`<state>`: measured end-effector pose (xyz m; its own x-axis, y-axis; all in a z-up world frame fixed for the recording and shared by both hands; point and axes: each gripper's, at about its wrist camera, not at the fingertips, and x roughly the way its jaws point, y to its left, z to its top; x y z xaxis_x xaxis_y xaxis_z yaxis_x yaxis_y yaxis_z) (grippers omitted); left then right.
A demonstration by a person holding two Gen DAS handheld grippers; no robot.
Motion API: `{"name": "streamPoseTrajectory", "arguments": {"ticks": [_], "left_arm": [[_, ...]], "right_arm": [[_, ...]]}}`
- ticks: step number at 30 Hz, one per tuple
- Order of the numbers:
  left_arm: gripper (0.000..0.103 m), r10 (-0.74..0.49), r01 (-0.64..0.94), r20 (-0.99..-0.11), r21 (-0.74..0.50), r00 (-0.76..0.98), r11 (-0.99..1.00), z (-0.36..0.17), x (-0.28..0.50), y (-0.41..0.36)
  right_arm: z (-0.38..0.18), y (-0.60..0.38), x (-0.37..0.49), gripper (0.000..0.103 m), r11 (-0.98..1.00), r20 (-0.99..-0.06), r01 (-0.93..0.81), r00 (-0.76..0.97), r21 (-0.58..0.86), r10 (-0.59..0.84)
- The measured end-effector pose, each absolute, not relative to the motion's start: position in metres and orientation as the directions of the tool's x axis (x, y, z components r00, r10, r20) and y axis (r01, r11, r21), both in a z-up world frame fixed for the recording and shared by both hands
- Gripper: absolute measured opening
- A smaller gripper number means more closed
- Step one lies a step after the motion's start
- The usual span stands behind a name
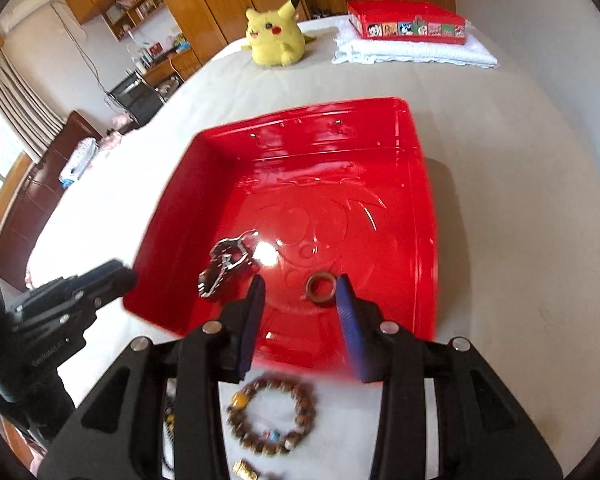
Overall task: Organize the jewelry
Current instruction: 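Drop the silver pendant and wooden ring into the red box with both tools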
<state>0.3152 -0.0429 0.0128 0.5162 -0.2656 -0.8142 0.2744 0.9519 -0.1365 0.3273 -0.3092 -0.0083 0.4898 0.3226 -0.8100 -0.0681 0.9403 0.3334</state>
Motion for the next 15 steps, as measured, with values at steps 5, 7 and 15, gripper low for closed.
{"name": "streamPoseTrajectory", "arguments": {"ticks": [5,7,15], "left_arm": [[0.041,-0.197,0.252,-0.857,-0.082,0.477,0.964,0.002,0.278,-0.025],[0.042,-0.189,0.247,-0.875,-0.082,0.446,0.966,-0.009,0.267,-0.025],[0.061,-0.141,0.226,-0.913,-0.055,0.382,0.973,-0.049,0.273,-0.045]], "right_arm": [[0.003,-0.31,0.292,0.038,0.939,-0.803,-0.08,0.497,0.336,0.329],[0.0,-0.31,0.279,0.038,0.936,-0.809,-0.074,0.482,0.345,0.337],[-0.024,-0.295,0.259,0.038,0.934,-0.853,-0.046,0.393,0.355,0.344]]}}
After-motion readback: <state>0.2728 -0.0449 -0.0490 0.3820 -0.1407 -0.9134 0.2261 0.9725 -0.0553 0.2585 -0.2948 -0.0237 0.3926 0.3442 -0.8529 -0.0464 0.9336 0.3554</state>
